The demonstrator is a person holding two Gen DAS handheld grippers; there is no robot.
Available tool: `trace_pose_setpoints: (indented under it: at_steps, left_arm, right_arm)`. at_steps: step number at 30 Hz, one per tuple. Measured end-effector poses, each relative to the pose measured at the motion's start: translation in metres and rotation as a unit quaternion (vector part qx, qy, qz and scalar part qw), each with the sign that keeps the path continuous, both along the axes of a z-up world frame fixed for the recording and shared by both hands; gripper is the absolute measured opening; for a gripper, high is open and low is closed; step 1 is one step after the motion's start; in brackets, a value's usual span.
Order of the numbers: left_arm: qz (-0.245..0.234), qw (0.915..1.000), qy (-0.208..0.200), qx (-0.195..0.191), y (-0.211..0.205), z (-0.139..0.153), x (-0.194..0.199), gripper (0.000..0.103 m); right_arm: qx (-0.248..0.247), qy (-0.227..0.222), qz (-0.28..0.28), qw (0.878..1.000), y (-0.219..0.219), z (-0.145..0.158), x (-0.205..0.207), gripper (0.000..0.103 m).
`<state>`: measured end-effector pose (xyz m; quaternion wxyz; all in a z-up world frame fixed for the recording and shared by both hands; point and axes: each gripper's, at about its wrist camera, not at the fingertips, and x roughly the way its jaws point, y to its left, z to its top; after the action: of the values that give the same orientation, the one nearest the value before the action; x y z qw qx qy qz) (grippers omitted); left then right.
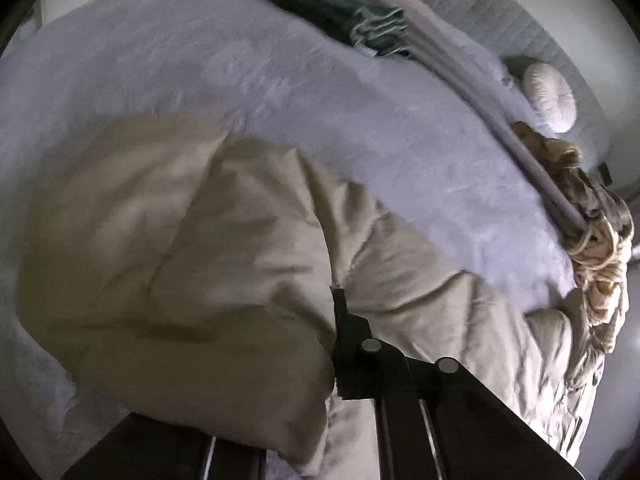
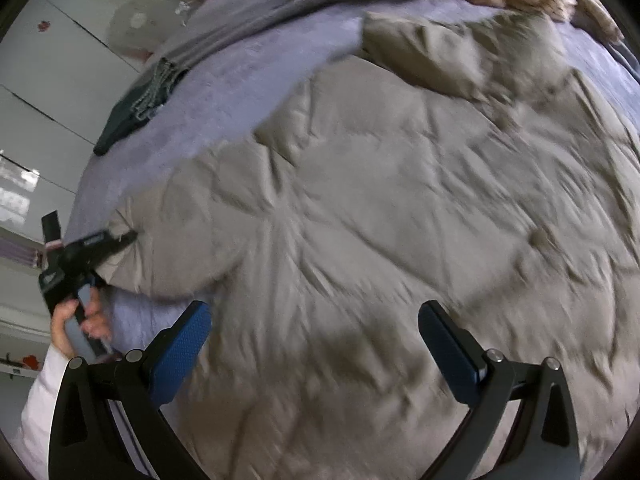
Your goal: Fold large clothes
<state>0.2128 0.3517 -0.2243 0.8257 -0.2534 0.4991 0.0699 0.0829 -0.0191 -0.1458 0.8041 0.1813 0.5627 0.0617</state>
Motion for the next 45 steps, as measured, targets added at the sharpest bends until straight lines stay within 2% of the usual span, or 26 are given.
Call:
trace_pose_setpoints:
  at_steps: [1, 2, 3, 4, 8, 11, 15, 17, 20, 22, 24, 26, 28, 30, 33, 34, 36, 37, 38, 39, 40, 42, 43, 44, 45]
  left_arm:
    - [-0.009, 0.9997, -0.013, 0.020, -0.004, 0.011, -0.002, 0.010]
    - [-0.024, 0.9985, -0.030, 0.038, -0.007, 0.025, -0.006, 0.010]
    - [-0.037, 0.9974, -0.043, 0.045, -0.012, 0.036, -0.010, 0.010]
    - [-0.050, 0.9958, -0.057, 0.051, -0.015, 0.047, -0.013, 0.010]
    - [-0.111, 0.9847, -0.116, 0.067, -0.048, 0.096, -0.029, 0.010]
    - [-0.153, 0.9757, -0.145, 0.059, -0.084, 0.121, -0.036, 0.010]
    - [-0.213, 0.9612, -0.167, 0.051, -0.156, 0.140, -0.035, 0.010]
    - [-0.243, 0.9536, -0.171, 0.050, -0.194, 0.144, -0.039, 0.010]
    - [-0.288, 0.9414, -0.170, 0.043, -0.259, 0.146, -0.039, 0.010]
    - [-0.319, 0.9321, -0.166, 0.041, -0.300, 0.144, -0.038, 0.010]
    - [-0.347, 0.9233, -0.160, 0.043, -0.338, 0.140, -0.040, 0.010]
    - [-0.377, 0.9130, -0.148, 0.052, -0.381, 0.127, -0.041, 0.010]
    - [-0.393, 0.9055, -0.137, 0.081, -0.415, 0.108, -0.043, 0.010]
    - [-0.409, 0.8989, -0.111, 0.112, -0.444, 0.079, -0.047, 0.011]
    - [-0.424, 0.8907, -0.063, 0.150, -0.464, 0.039, -0.053, 0.011]
    - [-0.427, 0.8879, -0.053, 0.163, -0.467, 0.029, -0.055, 0.017]
    - [-0.429, 0.8831, -0.059, 0.181, -0.467, 0.024, -0.062, 0.025]
    - [-0.431, 0.8819, -0.061, 0.181, -0.467, 0.027, -0.065, 0.048]
    - [-0.435, 0.8811, -0.061, 0.176, -0.465, 0.031, -0.067, 0.086]
    - [-0.433, 0.8824, -0.068, 0.171, -0.462, 0.037, -0.071, 0.097]
    - [-0.427, 0.8843, -0.079, 0.170, -0.456, 0.042, -0.074, 0.100]
    - [-0.424, 0.8849, -0.091, 0.169, -0.443, 0.057, -0.081, 0.100]
    - [-0.421, 0.8871, -0.092, 0.166, -0.434, 0.064, -0.084, 0.100]
    - [-0.409, 0.8929, -0.099, 0.159, -0.417, 0.074, -0.089, 0.100]
    - [-0.401, 0.8977, -0.102, 0.153, -0.405, 0.080, -0.092, 0.100]
  right_arm:
    - [0.010, -0.004, 0.000, 1.000, 0.004, -0.002, 0.006, 0.067]
    - [0.020, -0.003, 0.001, 1.000, 0.008, -0.005, 0.013, 0.048]
    - [0.028, 0.010, -0.001, 1.000, 0.014, -0.013, 0.023, 0.022]
    - [0.038, 0.017, -0.006, 0.999, 0.016, -0.018, 0.029, 0.017]
    - [0.068, 0.006, 0.004, 0.998, 0.033, -0.036, 0.048, 0.016]
    - [0.109, 0.017, 0.019, 0.994, 0.045, -0.057, 0.060, 0.016]
    - [0.125, 0.048, 0.027, 0.991, 0.053, -0.087, 0.068, 0.015]
    - [0.123, 0.050, 0.043, 0.990, 0.055, -0.088, 0.068, 0.014]
    - [0.161, 0.065, 0.060, 0.983, 0.040, -0.081, 0.065, 0.014]
    - [0.177, 0.061, 0.051, 0.981, 0.014, -0.073, 0.054, 0.014]
    - [0.161, 0.048, 0.031, 0.985, -0.028, -0.059, 0.039, 0.015]
    - [0.122, 0.031, 0.008, 0.992, -0.071, -0.046, 0.025, 0.014]
    - [0.047, 0.008, -0.015, 0.999, -0.119, -0.031, 0.007, 0.015]
    - [0.003, -0.002, -0.039, 0.999, -0.157, -0.021, -0.007, 0.015]
    - [-0.019, 0.000, -0.069, 0.997, -0.199, -0.019, -0.024, 0.016]
    - [-0.020, 0.004, -0.076, 0.997, -0.208, -0.021, -0.028, 0.016]
    - [-0.017, 0.011, -0.084, 0.996, -0.217, -0.024, -0.034, 0.016]
    - [-0.012, 0.012, -0.088, 0.996, -0.219, -0.026, -0.035, 0.016]
    - [-0.008, 0.012, -0.090, 0.996, -0.223, -0.026, -0.039, 0.016]
    - [-0.006, 0.012, -0.092, 0.996, -0.224, -0.028, -0.035, 0.016]
    - [-0.007, 0.011, -0.093, 0.996, -0.223, -0.027, -0.032, 0.016]
    - [-0.008, 0.005, -0.093, 0.996, -0.231, -0.016, -0.049, 0.017]
    - [-0.013, -0.002, -0.088, 0.996, -0.230, -0.009, -0.050, 0.017]
    - [-0.021, -0.010, -0.079, 0.997, -0.226, -0.001, -0.048, 0.018]
    - [-0.030, -0.021, -0.067, 0.997, -0.219, 0.007, -0.045, 0.027]
